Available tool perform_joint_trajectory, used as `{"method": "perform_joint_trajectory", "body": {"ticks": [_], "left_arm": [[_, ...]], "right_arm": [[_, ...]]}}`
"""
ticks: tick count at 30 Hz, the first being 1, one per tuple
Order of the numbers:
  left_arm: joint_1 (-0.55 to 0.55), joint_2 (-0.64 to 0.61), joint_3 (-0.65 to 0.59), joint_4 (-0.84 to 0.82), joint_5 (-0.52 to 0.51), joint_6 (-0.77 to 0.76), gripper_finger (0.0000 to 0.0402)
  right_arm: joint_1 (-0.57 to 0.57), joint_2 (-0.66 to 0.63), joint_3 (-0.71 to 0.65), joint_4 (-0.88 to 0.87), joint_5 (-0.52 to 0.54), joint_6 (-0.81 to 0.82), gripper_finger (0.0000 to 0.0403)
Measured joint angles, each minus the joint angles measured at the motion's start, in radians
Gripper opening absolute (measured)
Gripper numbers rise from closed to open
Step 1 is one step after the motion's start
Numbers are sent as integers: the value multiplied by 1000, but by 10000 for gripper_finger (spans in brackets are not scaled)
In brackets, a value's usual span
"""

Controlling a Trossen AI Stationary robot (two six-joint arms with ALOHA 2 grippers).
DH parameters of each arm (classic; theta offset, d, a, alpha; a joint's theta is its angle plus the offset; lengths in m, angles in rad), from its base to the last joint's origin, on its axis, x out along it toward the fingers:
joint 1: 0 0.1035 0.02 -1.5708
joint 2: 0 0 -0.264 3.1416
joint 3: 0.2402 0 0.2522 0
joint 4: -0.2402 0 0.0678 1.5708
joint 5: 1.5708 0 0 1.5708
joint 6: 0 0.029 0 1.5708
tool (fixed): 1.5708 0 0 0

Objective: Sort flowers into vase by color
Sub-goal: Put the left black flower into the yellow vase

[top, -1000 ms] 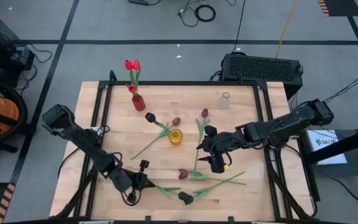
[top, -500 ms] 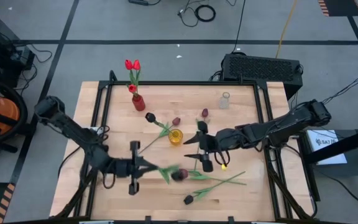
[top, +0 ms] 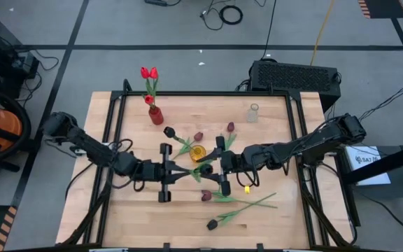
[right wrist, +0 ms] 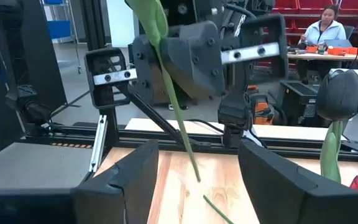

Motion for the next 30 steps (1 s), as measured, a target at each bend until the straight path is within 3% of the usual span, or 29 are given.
{"method": "perform_joint_trajectory", "body": {"ticks": [14,25,30], "left_arm": [[36,182,0,244,35,7,10],[72,210,0,269,79,-37,10],[73,210,0,275,88,-39,10]], "right_arm": [[6,0,0,10,-5,16,215],[6,16,0,2,-5,4,214],[6,34,0,22,-5,-4,188]]}}
